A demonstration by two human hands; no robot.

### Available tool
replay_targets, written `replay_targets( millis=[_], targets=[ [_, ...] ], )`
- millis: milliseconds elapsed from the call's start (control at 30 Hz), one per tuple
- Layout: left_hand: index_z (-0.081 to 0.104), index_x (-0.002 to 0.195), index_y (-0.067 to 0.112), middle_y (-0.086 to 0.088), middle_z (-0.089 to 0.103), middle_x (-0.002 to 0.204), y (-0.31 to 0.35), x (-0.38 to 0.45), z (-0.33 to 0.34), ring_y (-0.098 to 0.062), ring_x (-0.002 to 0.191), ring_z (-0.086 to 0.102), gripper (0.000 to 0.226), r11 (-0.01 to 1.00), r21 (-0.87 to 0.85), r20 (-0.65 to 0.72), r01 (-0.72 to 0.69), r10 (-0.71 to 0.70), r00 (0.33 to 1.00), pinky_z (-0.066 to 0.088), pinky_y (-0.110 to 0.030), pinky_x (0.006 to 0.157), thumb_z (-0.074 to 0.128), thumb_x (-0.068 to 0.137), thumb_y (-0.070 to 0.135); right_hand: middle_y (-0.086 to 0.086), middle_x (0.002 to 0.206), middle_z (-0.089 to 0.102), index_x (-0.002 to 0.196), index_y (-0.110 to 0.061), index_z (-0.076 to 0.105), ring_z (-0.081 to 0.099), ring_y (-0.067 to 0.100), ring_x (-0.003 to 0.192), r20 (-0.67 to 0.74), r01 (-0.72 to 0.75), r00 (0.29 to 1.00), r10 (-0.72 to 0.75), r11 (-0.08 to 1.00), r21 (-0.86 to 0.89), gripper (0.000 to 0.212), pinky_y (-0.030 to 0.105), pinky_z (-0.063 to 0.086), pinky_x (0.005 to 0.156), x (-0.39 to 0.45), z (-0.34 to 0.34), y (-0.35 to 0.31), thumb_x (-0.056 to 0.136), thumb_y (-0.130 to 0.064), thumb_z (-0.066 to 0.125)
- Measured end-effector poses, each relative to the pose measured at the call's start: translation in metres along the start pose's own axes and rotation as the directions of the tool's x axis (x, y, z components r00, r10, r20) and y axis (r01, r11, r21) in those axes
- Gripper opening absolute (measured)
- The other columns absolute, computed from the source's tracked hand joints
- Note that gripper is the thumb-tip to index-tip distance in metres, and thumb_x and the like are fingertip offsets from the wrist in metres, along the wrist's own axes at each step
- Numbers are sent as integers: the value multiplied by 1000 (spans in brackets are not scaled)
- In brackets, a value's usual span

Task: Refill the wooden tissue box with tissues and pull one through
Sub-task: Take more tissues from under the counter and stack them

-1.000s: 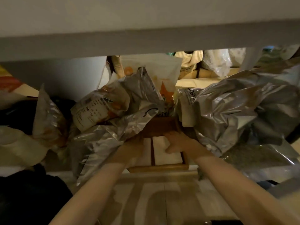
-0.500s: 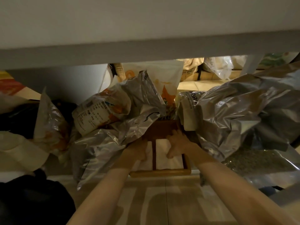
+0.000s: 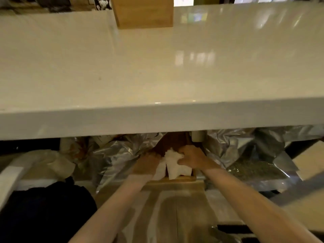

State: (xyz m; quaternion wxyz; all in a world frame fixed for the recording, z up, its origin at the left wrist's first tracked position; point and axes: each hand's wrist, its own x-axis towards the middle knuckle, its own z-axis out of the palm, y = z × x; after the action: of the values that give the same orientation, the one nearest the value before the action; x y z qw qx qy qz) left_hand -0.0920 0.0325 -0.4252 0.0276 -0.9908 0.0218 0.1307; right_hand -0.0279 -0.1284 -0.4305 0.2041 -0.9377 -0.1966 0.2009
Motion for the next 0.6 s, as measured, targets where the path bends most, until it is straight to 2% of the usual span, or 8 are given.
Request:
replay_targets(
  millis=[167, 233, 300, 367, 400, 433, 500, 600],
  targets=[
    [42, 134, 14, -9, 44, 142, 6, -51, -37, -25, 130, 41, 39, 997, -74, 40, -31, 34, 999, 33, -31, 105, 38, 96, 19, 8, 127, 56, 123, -12, 56, 55, 25, 113, -51, 17, 999, -17, 1000, -11, 40, 30, 44, 88, -55, -24, -23, 85, -23, 60],
    [46, 132, 15, -9, 47, 139, 7, -74, -58, -26, 127, 44, 38, 989, -136, 72, -57, 67, 995, 35, -32, 104, 41, 95, 23, 7, 121, 59, 117, -13, 59, 56, 25, 108, -40, 27, 999, -27, 1000, -4, 35, 30, 46, 82, -81, -38, -32, 84, -24, 59],
    [54, 121, 15, -8, 55, 126, 10, -97, -82, -24, 116, 51, 31, 973, -219, 98, -70, 94, 991, 42, -32, 94, 47, 92, 24, 7, 111, 62, 108, -14, 62, 58, 24, 100, -7, 44, 999, -44, 999, 7, 28, 29, 44, 73, -110, -55, -43, 83, -26, 58],
    [61, 93, 17, -3, 61, 98, 14, -119, -108, -22, 97, 58, 10, 957, -282, 107, -68, 101, 989, 45, -27, 73, 53, 86, 20, 8, 104, 63, 101, -14, 64, 57, 24, 95, 21, 83, 996, -83, 997, 3, 24, 32, 45, 73, -138, -75, -55, 81, -27, 58],
    [56, 75, 18, 1, 57, 82, 16, -129, -122, -20, 85, 58, 9, 952, -296, 112, -75, 113, 987, 41, -24, 62, 55, 84, 18, 8, 98, 64, 98, -14, 65, 58, 23, 92, 35, 98, 995, -99, 995, 3, 22, 32, 45, 71, -152, -87, -61, 80, -25, 58],
    [49, 63, 20, 4, 51, 70, 19, -140, -136, -18, 74, 55, 21, 944, -323, 123, -71, 116, 986, 35, -23, 55, 55, 83, 17, 7, 91, 64, 94, -13, 66, 59, 22, 86, 51, 113, 992, -113, 994, 4, 19, 32, 44, 66, -167, -100, -68, 80, -23, 58],
    [43, 56, 23, 6, 46, 63, 23, -158, -165, -12, 61, 46, 30, 932, -353, 140, -82, 139, 980, 32, -21, 52, 57, 83, 17, 4, 82, 62, 91, -11, 66, 58, 19, 77, 83, 138, 987, -137, 990, -9, 16, 30, 42, 61, -195, -128, -83, 80, -21, 59],
    [48, 60, 20, 6, 47, 64, 29, -181, -205, -9, 58, 43, 26, 914, -387, 128, -120, 182, 975, 32, -18, 53, 59, 83, 15, 8, 91, 67, 97, -10, 67, 62, 21, 81, 100, 163, 982, -161, 987, -3, 22, 33, 51, 69, -232, -168, -101, 79, -21, 60]
  ],
)
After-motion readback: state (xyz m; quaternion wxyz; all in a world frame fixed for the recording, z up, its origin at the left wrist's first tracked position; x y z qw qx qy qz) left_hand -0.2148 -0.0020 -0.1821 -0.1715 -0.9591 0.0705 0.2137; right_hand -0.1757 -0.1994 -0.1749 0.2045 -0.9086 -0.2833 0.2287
